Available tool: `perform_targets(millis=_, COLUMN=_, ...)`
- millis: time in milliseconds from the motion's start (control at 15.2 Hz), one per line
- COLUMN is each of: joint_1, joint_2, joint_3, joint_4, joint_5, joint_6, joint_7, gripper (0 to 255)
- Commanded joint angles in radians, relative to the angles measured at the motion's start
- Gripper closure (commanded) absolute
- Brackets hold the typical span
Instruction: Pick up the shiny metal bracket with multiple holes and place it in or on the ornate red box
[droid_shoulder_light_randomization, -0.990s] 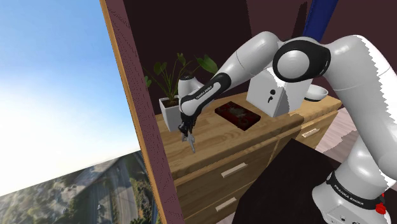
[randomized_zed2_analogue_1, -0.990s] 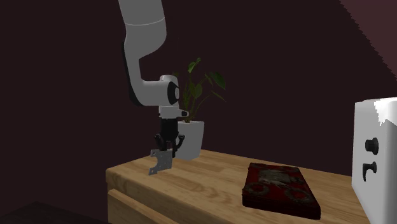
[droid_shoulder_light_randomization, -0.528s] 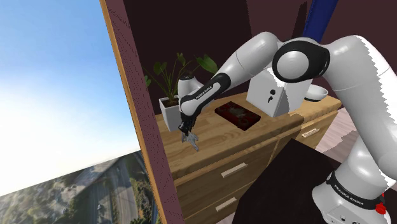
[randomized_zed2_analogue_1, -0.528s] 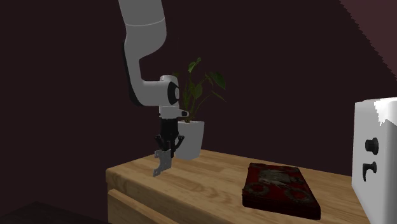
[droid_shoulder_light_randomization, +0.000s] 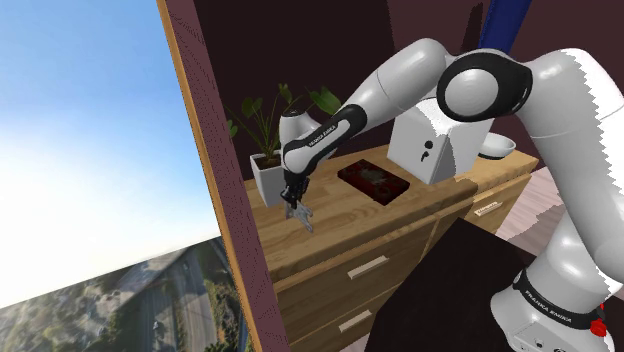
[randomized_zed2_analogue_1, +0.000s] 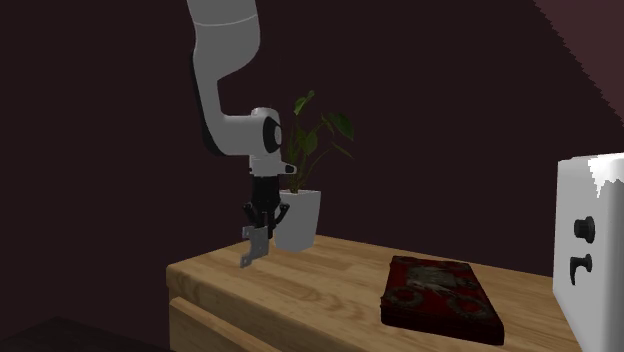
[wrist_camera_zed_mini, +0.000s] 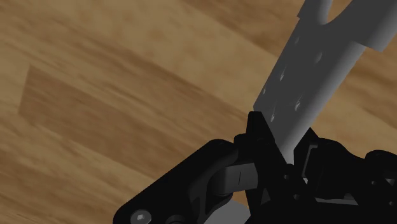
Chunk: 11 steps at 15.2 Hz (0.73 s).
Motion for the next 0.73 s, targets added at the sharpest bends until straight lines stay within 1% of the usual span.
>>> perform_targets(millis=0, joint_1=-0.001, joint_2=-0.025, joint_3=0.001, joint_4=-0.009, joint_5=0.001, joint_6=-0.013, joint_7=-0.001, gripper=255)
perform_targets(millis=660, joint_1=-0.005, joint_2=-0.115, joint_3=0.006, joint_4=-0.014, joint_5=0.007, joint_6=-0.099, joint_7=-0.005, gripper=255)
